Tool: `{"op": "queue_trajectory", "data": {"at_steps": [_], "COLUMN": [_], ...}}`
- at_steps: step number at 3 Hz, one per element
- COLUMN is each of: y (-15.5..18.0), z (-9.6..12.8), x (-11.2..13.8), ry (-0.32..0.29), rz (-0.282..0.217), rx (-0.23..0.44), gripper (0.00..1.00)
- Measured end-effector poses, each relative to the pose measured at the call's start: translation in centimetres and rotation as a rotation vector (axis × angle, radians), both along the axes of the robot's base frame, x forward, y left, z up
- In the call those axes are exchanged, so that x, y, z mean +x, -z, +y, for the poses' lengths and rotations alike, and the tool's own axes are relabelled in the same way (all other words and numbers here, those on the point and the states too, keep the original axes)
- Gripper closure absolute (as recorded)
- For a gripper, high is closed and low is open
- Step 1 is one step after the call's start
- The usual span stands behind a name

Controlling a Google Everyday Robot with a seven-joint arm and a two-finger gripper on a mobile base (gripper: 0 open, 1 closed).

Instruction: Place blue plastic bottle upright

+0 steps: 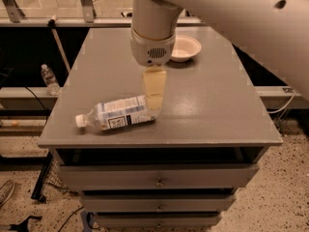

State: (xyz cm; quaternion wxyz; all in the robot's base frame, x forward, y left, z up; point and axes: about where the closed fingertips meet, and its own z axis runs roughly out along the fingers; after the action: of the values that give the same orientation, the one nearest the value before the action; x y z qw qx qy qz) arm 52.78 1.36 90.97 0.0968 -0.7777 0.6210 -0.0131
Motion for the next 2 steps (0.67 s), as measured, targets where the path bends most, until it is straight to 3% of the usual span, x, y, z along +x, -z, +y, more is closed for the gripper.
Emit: {"op": "queue_trajectory", "data": {"at_steps": [2], "y": [3.5], "z": [6.0], "x": [-0.4], "ry": [-0.041], "rz": [0.064], "rx": [-0.001], "gripper": [0.00]}}
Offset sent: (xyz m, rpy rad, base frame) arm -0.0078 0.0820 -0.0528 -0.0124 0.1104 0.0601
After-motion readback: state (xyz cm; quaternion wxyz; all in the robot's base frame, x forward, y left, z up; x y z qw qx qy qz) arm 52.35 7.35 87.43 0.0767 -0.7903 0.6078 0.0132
